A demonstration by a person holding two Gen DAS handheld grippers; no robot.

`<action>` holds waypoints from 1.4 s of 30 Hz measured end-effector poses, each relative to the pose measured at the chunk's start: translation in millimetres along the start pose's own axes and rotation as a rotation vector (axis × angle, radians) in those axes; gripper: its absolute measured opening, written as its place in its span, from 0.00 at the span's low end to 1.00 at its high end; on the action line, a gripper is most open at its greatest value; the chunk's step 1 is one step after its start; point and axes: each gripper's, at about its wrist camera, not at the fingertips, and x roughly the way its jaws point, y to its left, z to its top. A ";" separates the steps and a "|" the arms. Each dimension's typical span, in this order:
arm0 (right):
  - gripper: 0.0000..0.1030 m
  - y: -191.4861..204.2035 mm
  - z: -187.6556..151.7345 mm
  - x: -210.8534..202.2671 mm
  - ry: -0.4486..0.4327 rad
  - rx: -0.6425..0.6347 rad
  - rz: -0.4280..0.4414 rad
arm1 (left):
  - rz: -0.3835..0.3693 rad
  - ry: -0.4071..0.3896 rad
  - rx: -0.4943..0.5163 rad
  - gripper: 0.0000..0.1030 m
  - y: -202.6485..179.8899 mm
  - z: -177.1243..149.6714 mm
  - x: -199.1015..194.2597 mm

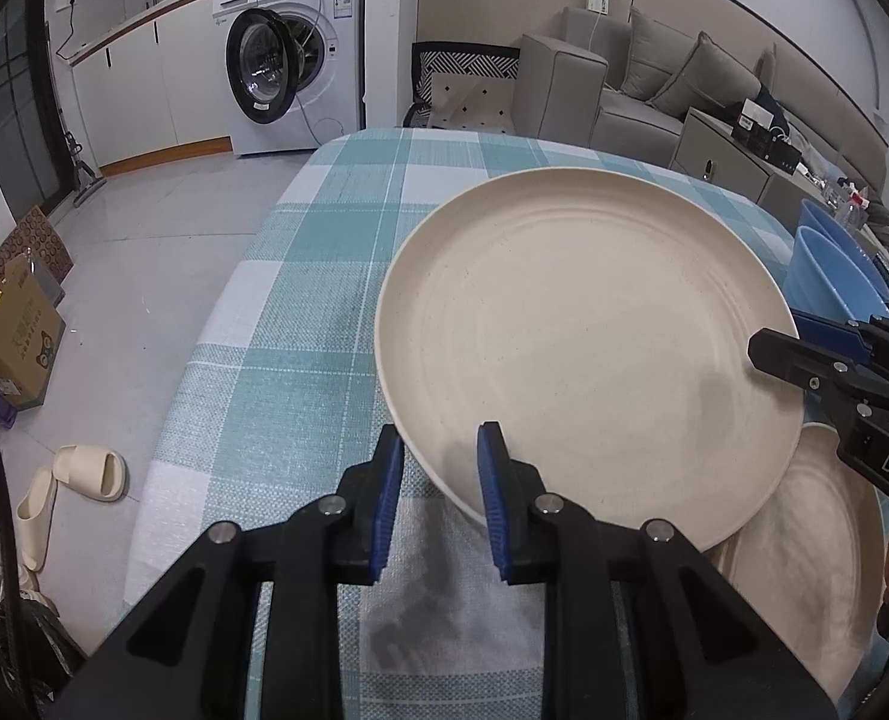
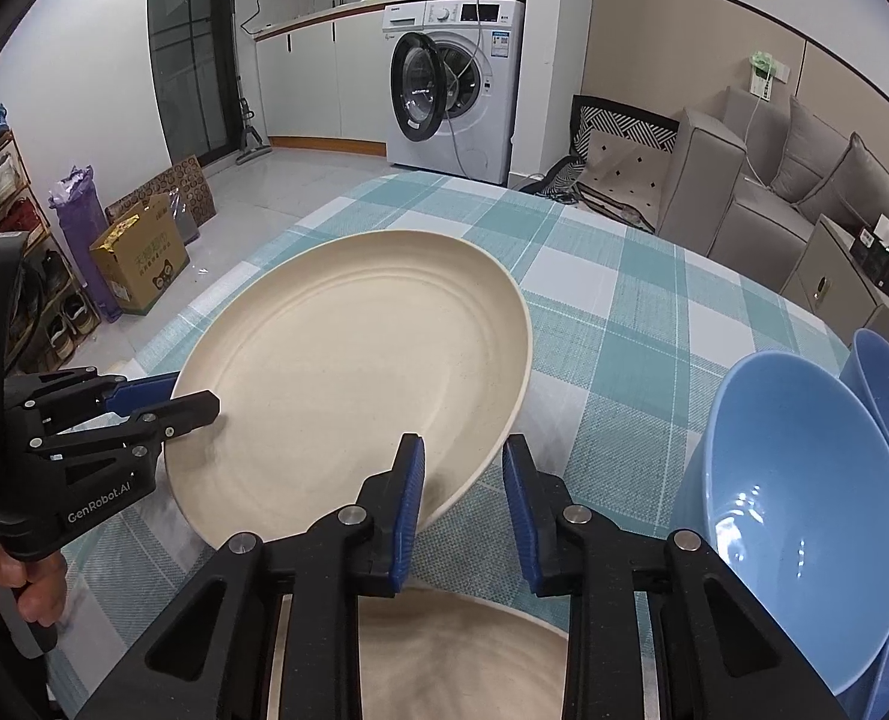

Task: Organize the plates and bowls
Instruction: 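Lift the cream plate with the left tool and carry it over the plate stack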

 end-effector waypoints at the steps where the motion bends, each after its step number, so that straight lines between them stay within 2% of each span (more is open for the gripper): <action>1: 0.27 -0.2 0.2 -2.5 -0.005 0.002 0.000 | -0.001 -0.005 0.000 0.23 0.2 0.7 -2.4; 21: 0.27 -3.4 -9.0 -76.6 -0.119 0.042 -0.014 | -0.022 -0.122 0.038 0.23 -18.5 8.5 -52.2; 33: 0.27 -7.4 -31.8 -126.9 -0.178 0.081 -0.036 | -0.043 -0.182 0.082 0.23 -42.8 3.5 -82.0; 42: 0.27 -4.3 -50.7 -150.8 -0.198 0.086 -0.033 | -0.053 -0.194 0.103 0.23 -52.3 -9.9 -98.4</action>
